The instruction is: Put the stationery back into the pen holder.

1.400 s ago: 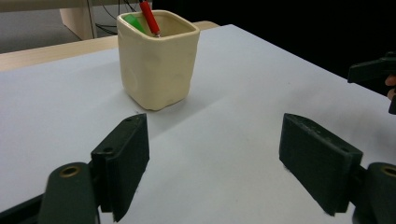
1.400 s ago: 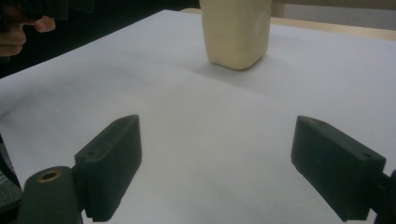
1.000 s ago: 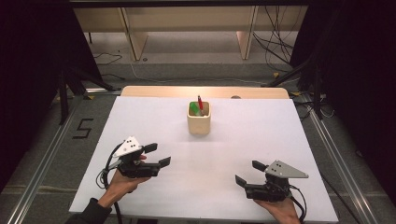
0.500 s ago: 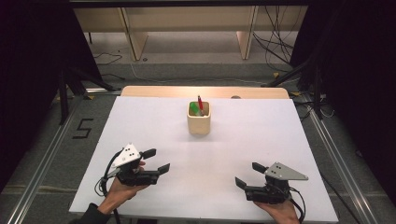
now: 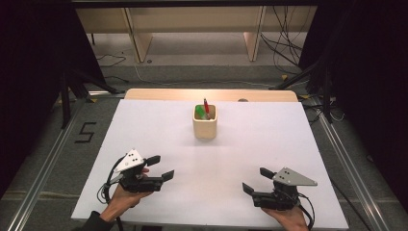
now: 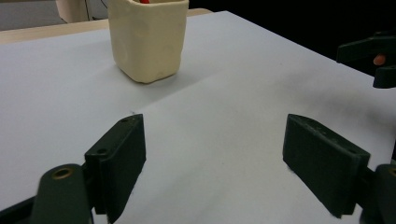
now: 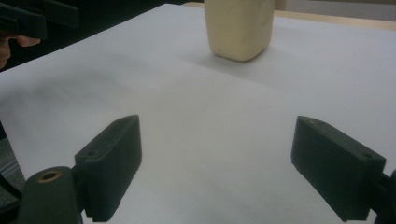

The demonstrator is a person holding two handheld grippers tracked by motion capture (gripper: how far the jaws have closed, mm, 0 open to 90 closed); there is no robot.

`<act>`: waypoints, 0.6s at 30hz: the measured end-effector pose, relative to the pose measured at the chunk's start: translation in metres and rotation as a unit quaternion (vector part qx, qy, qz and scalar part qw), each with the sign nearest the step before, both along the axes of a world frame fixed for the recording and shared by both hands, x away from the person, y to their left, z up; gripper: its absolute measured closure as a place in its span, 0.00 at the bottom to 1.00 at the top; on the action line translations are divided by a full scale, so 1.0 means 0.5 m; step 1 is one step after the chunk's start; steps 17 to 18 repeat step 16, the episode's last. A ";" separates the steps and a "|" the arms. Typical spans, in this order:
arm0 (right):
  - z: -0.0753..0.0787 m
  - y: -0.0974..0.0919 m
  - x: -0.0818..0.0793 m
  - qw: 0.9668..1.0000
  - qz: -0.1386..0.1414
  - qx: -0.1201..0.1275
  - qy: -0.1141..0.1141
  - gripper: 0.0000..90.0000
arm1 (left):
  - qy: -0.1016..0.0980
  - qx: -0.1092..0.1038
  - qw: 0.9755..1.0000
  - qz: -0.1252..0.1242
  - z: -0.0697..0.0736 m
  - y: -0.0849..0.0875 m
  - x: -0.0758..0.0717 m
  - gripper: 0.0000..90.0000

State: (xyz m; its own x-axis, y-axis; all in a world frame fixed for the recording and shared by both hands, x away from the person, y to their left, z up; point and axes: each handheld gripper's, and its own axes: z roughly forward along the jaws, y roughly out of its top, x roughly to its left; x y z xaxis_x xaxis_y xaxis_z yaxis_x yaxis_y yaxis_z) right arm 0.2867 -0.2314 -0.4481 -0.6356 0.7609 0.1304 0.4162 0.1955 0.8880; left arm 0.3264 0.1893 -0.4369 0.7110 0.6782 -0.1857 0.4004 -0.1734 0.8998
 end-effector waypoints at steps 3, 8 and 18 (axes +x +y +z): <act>0.000 0.000 0.000 1.000 -0.001 0.000 0.000 0.19 | -0.001 0.002 1.000 -0.002 0.000 -0.001 -0.001 0.23; 0.000 0.000 0.001 1.000 -0.001 0.001 -0.001 0.19 | 0.000 0.002 1.000 -0.005 -0.001 -0.004 -0.001 0.23; 0.000 0.000 0.001 1.000 -0.002 0.001 0.000 0.19 | -0.003 0.001 1.000 -0.003 0.000 -0.003 -0.001 0.23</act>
